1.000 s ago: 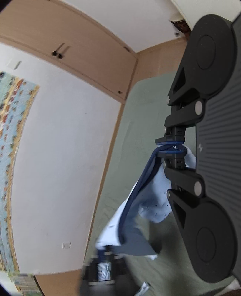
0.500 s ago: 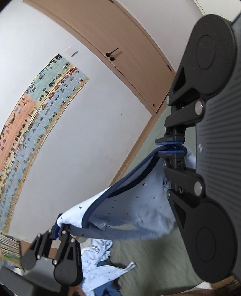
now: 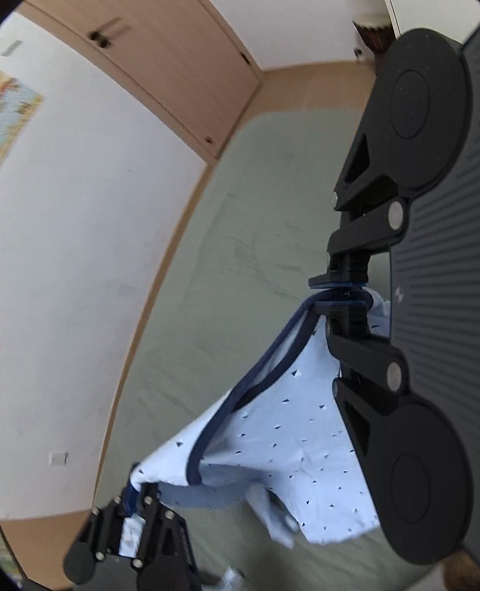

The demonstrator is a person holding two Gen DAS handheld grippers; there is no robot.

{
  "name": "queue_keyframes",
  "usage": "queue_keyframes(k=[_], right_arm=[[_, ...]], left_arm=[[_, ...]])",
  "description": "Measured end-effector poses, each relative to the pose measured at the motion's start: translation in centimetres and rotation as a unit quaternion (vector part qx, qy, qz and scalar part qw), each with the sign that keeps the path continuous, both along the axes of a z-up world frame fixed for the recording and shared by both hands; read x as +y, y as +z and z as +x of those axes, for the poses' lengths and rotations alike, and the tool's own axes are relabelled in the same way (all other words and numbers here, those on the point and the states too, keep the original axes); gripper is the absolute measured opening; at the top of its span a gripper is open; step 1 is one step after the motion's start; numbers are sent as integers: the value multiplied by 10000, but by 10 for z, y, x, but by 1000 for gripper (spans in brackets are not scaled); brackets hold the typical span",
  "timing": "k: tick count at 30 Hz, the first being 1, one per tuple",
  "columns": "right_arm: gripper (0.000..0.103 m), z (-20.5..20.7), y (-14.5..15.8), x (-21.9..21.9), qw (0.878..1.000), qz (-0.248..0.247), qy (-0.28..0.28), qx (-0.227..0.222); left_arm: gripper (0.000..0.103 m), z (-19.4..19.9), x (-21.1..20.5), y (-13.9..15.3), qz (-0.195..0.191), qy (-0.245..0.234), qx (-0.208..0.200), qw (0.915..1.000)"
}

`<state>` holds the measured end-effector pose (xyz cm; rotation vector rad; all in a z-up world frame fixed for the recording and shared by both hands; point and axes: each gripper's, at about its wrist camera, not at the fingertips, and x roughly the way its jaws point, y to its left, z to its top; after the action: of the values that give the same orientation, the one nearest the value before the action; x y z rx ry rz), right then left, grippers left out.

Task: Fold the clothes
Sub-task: 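Lay the shirt flat on the bed and open both grippers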

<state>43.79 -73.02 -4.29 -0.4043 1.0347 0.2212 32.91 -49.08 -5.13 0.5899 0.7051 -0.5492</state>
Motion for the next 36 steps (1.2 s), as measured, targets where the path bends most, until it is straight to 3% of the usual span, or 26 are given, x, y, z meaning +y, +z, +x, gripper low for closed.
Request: queue_keyframes(k=[4,9,16,18,19,20,22,28,36], right_arm=[[6,65,-47,-18,9994,209,-164,204],[7,118,-109,-32,9980,382,-258,435],[7,140,-168,-43,9963,432,-354,645],[14,141,-181,-46,9961,391,-428,662],[19,141,-185,-48,9961,366,-495,631],[22,142,-188,-51,9961,341,-589,563],[23,146,-189,-60,9945,423,-852,430],[23,134,-164,-74,9896,321,-1401,27],[26,33,-119,-94,9838,973,-1499,141]], left_arm=[[8,71,-22,-51,125,191,302,9993],[8,119,-39,-99,274,341,527,9976],[14,153,-53,-162,456,482,779,9948],[19,158,-55,-167,474,532,659,9953],[27,159,-57,-167,495,561,608,9953],[35,159,-59,-167,517,589,557,9954],[41,169,-59,-165,462,765,564,9944],[42,169,-51,-147,339,905,497,9941],[46,134,4,-105,15,852,632,9944]])
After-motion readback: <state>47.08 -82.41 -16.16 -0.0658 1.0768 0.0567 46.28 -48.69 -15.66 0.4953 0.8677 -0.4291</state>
